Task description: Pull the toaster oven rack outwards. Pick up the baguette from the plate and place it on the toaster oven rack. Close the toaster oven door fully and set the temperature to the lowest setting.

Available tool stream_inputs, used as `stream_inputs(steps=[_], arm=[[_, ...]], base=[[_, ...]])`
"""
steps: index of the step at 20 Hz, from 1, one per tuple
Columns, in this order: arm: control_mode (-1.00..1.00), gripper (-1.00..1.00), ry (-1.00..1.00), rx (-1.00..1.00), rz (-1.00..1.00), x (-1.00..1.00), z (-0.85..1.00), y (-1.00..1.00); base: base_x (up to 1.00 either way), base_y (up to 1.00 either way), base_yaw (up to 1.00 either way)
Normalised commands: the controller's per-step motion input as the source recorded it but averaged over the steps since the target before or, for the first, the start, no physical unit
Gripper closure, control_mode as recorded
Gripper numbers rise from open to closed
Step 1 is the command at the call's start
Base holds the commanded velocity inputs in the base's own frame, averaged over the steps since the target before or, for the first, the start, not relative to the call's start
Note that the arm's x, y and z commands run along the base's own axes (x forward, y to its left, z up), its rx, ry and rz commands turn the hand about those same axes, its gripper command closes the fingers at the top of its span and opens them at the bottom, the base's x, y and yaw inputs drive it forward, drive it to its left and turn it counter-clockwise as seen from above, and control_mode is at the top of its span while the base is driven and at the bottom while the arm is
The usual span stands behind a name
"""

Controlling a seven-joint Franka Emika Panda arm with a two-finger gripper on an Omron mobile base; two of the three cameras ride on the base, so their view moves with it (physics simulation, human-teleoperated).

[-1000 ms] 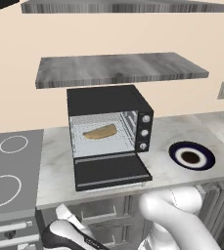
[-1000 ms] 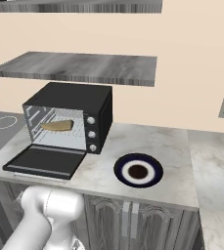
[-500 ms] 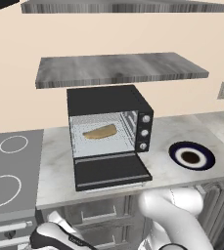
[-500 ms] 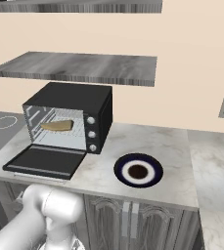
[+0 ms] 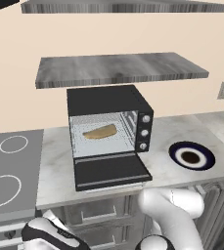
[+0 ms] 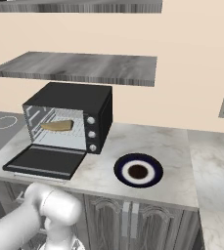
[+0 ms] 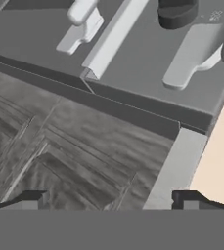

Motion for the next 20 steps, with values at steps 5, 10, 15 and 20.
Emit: stream_inputs(steps=[5, 10, 15, 20], arm=[[-1.00, -1.00, 0.14, -0.73, -0.12, 0.00, 0.68, 0.19], [-1.00, -1.00, 0.02, -0.71, -0.17, 0.00, 0.88, 0.38], [-1.00, -1.00, 0.00, -0.63, -0.16, -0.01, 0.89, 0.49], [-1.00, -1.00, -0.05, -0.50, -0.05, -0.25, 1.00, 0.54]], base=[[0.00, 0.00, 0.00], [0.00, 0.00, 0.00], [0.00, 0.00, 0.00], [0.00, 0.00, 0.00]])
